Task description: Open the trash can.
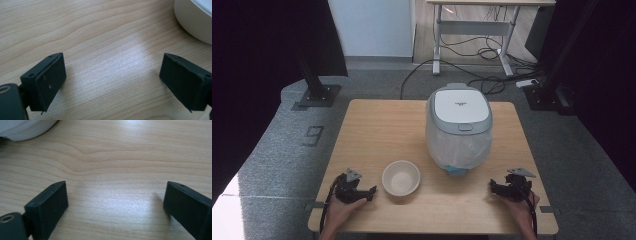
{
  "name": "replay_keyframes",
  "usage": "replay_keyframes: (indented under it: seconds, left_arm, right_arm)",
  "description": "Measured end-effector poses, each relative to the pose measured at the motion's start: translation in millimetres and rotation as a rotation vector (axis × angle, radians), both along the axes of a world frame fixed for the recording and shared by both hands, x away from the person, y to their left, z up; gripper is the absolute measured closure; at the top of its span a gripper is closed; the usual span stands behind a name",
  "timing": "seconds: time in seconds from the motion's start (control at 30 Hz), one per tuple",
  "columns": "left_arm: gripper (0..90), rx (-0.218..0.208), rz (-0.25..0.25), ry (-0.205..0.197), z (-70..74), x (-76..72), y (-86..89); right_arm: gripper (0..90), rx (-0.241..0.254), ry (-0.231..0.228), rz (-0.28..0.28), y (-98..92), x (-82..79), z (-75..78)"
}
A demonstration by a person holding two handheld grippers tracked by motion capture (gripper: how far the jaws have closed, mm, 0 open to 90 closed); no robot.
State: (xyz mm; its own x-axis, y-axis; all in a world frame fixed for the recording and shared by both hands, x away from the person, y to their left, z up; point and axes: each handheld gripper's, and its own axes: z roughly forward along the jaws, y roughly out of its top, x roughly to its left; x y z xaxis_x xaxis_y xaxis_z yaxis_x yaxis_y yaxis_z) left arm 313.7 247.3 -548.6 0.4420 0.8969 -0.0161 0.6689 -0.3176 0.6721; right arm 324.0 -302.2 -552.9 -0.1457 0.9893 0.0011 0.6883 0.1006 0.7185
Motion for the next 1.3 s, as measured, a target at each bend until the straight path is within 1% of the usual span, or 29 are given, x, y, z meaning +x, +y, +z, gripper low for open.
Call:
replay_keyframes:
  seconds: [0.17,0.33,0.53,0.73,0.87,0.9,1.0,1.07,1.1,1.2,1.3]
  left_arm:
    - [5.9,0.002,-0.007,0.001,0.0,1.0,0.1]
    - [5.9,0.002,-0.007,0.001,0.0,1.0,0.1]
    - [5.8,0.002,-0.009,0.001,0.0,1.3,0.1]
    - [5.4,0.003,-0.012,0.003,0.0,1.9,-0.1]
    - [5.5,0.003,-0.012,0.003,0.0,1.9,-0.1]
    - [5.4,0.003,-0.011,0.003,0.0,1.9,-0.1]
    - [5.4,0.003,-0.012,0.003,0.0,2.0,-0.1]
    - [5.3,0.003,-0.012,0.003,0.0,2.3,-0.1]
    - [5.2,0.003,-0.013,0.003,-0.1,2.4,-0.2]
    - [5.1,0.002,-0.015,0.003,-0.1,2.7,-0.2]
    - [5.1,0.002,-0.015,0.003,-0.1,2.7,-0.2]
  right_arm:
    - [10.4,0.002,-0.010,-0.017,-1.1,-1.4,0.5]
    - [15.8,0.005,-0.016,-0.015,-4.2,-3.1,1.3]
    - [29.6,0.017,-0.030,-0.017,-6.3,-6.2,4.5]
    - [40.2,0.017,-0.079,-0.005,-2.9,-11.8,11.9]
    - [49.3,0.025,-0.115,-0.001,-2.7,-17.5,17.5]
    - [52.2,0.031,-0.128,0.003,-3.3,-19.5,19.8]
    - [58.2,0.045,-0.143,0.016,-4.4,-22.0,23.6]
    - [63.9,0.060,-0.150,0.032,-4.8,-23.0,26.0]
    - [65.5,0.070,-0.155,0.045,-5.0,-23.3,27.4]
    - [70.6,0.079,-0.170,0.058,-4.2,-24.1,29.9]
    - [79.7,0.097,-0.198,0.083,-1.6,-26.2,34.6]
